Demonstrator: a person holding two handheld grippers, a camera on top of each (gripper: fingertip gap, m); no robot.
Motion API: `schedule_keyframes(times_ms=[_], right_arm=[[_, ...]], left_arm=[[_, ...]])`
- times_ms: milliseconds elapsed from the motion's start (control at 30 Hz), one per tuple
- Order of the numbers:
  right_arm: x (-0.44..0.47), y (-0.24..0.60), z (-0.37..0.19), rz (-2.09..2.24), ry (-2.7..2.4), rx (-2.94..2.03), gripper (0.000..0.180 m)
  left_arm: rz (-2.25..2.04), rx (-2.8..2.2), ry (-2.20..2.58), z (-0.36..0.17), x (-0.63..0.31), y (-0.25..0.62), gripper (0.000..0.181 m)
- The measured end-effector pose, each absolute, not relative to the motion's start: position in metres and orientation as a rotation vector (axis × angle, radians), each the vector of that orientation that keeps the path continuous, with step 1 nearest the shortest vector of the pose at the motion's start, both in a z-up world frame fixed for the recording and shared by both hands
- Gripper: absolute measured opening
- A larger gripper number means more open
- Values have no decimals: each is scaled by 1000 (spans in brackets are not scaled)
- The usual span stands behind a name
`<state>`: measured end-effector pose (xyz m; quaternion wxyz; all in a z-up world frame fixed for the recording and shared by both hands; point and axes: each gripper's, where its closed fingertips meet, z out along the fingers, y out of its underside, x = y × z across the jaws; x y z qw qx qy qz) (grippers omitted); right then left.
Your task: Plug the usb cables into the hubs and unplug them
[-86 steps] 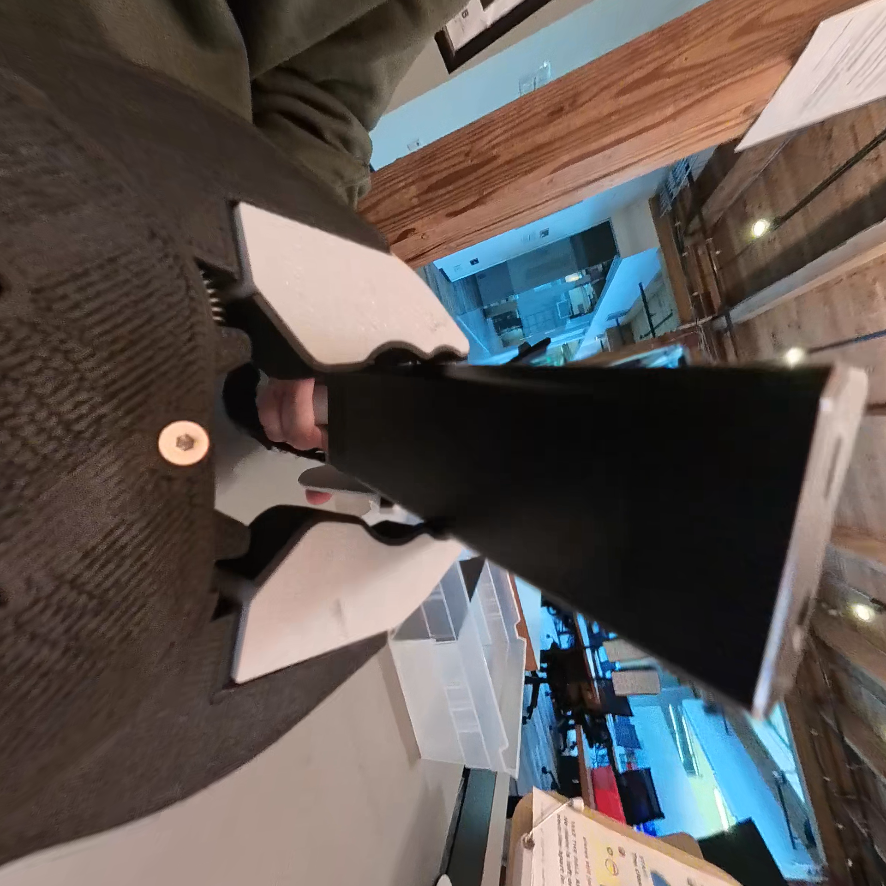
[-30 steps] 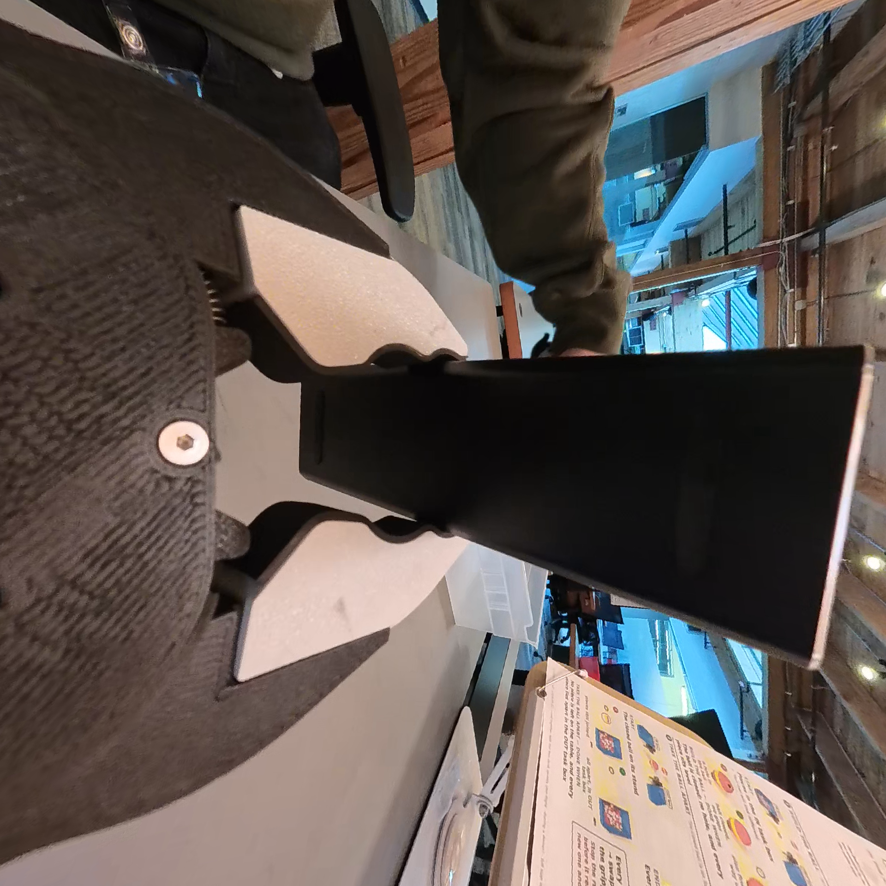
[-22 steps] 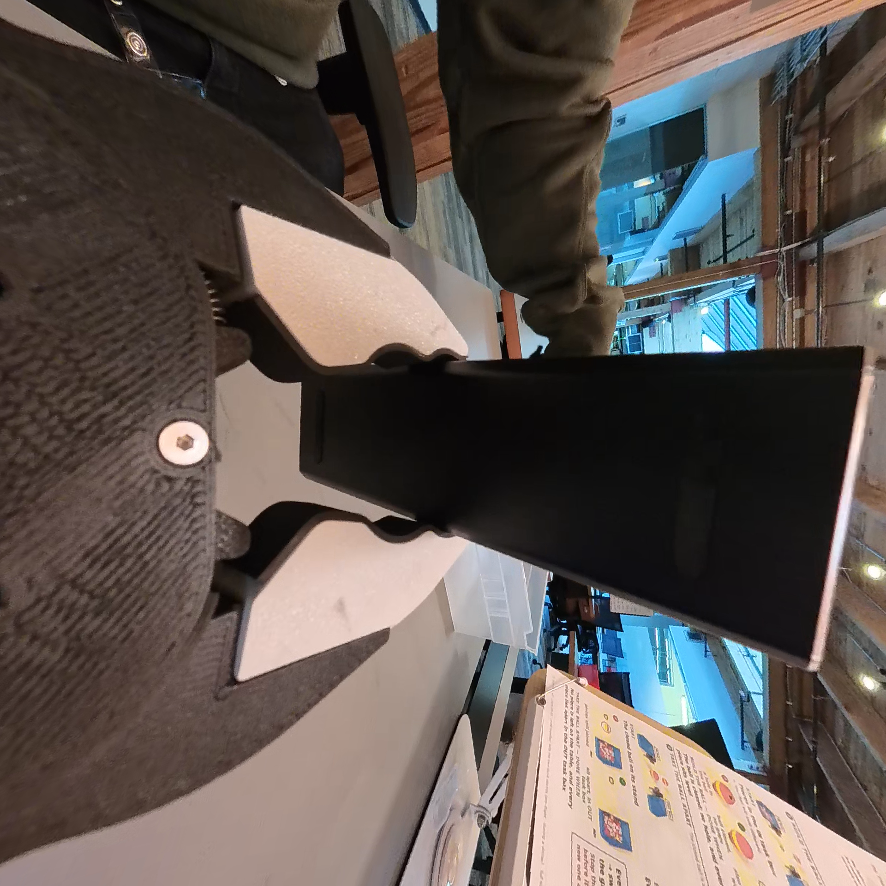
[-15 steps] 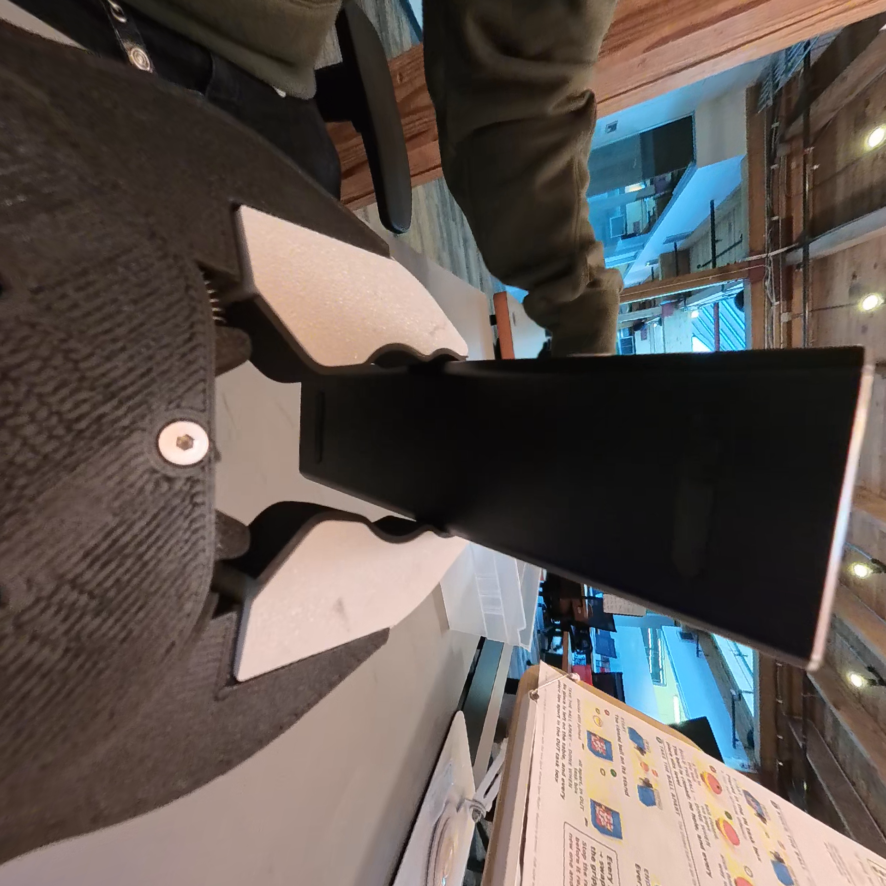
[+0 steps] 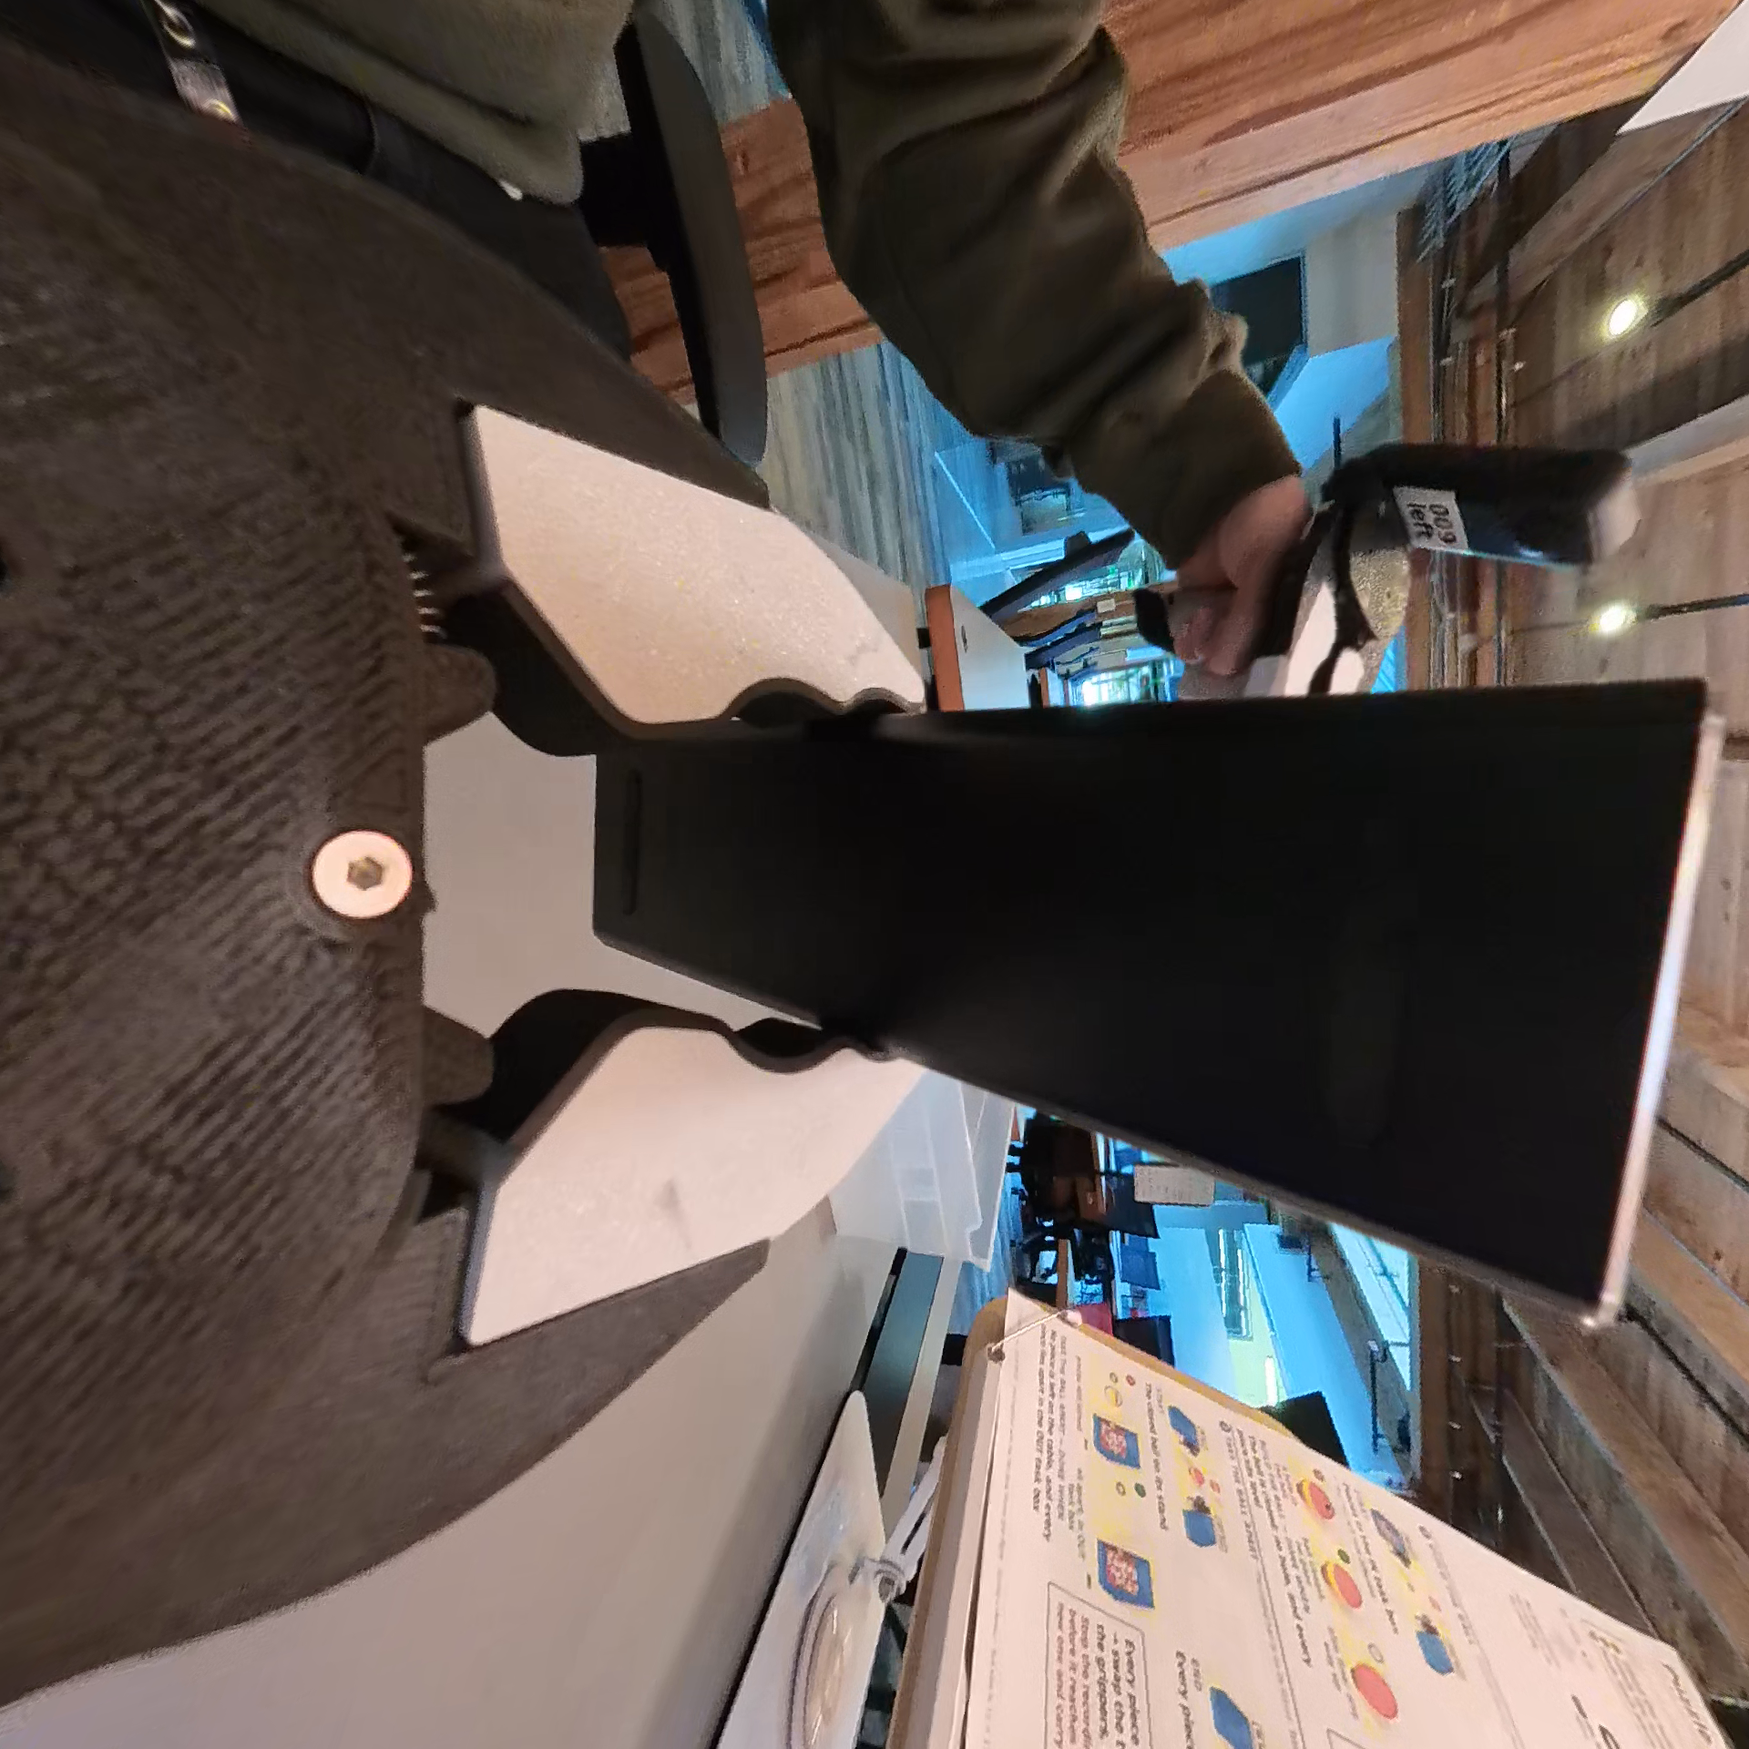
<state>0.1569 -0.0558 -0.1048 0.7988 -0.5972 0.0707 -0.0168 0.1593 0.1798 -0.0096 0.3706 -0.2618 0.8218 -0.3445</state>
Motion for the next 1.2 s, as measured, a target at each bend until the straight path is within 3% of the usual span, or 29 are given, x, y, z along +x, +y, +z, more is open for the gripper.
schedule_keyframes(times_ms=[33,300,467,700,800,867,1000,1200], right_arm=[[154,-55,-103,-31,142,-1283,62],[139,-52,-93,-55,110,-1308,62],[135,-67,-102,-107,167,-1299,62],[150,-76,-114,-122,200,-1314,62],[153,-75,-118,-111,207,-1318,62],[153,-75,-120,-114,201,-1330,62],[153,-74,-122,-124,193,-1351,62],[155,-71,-125,-95,190,-1353,62]], left_arm=[[-949,-610,2112,-7,152,166,2],[-1573,-252,2065,-21,98,89,3],[-1451,-153,2061,-75,95,62,2],[-1315,-39,2444,-180,63,46,3],[-1339,-160,2610,-207,56,54,6],[-1328,-314,2762,-219,52,63,31],[-1396,-467,2744,-205,64,65,30],[-809,-1105,2521,-236,139,85,26]])
